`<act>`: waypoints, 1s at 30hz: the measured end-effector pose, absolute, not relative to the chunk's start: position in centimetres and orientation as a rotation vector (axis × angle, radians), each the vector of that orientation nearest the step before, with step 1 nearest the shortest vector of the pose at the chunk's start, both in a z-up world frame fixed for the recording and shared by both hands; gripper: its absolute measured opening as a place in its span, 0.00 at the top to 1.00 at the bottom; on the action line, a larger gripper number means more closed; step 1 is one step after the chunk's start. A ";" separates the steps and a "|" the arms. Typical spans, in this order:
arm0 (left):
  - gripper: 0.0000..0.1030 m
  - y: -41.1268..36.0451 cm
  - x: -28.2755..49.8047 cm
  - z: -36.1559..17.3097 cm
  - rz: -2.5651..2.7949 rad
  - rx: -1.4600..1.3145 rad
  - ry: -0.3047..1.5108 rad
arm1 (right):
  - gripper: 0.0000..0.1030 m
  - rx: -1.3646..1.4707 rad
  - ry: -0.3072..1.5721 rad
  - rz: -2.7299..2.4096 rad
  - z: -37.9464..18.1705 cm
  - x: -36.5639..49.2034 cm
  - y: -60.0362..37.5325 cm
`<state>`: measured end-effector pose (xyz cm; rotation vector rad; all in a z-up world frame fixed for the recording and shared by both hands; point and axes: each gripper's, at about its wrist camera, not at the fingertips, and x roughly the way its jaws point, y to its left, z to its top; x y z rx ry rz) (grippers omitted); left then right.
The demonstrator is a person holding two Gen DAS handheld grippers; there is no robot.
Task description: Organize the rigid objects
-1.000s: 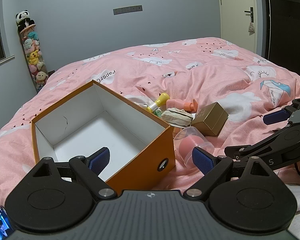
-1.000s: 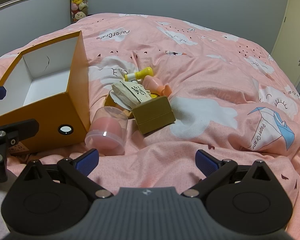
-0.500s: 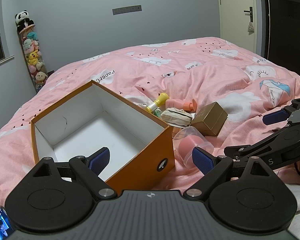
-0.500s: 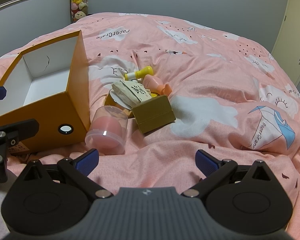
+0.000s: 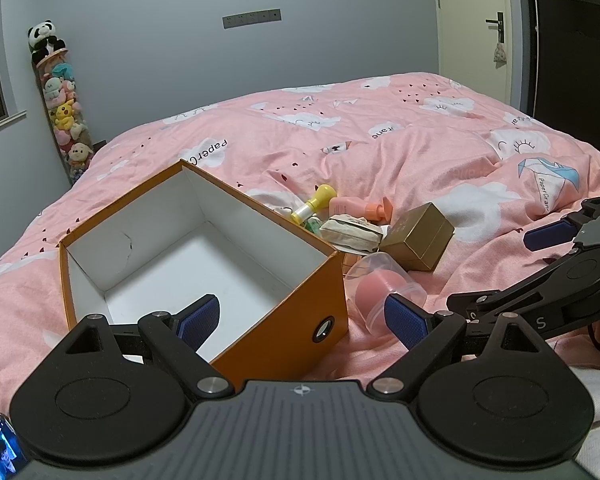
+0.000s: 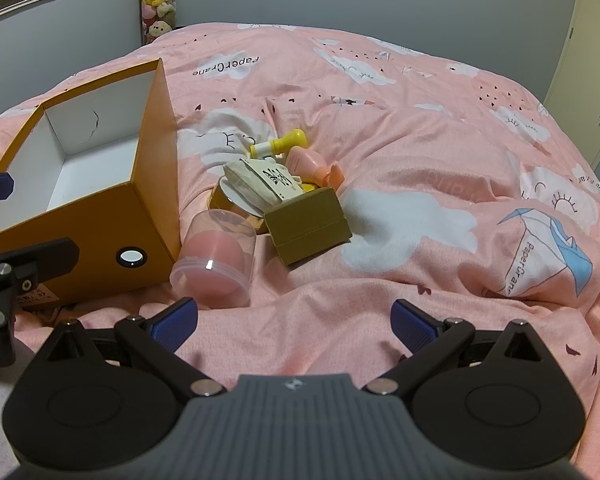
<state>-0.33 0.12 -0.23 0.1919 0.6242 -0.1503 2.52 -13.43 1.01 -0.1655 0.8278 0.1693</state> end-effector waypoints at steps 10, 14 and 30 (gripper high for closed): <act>0.00 -0.1 -0.5 -0.4 -0.158 0.195 0.627 | 0.02 -0.168 0.837 0.172 1.0 2.7 -13.4; 0.06 -0.4 -0.2 -0.4 -0.182 0.202 0.636 | 0.02 -0.170 0.845 0.180 1.0 2.9 -13.4; 0.25 -3.0 4.7 1.7 -0.598 0.391 0.646 | 0.23 -0.126 0.887 0.273 2.1 5.9 -15.5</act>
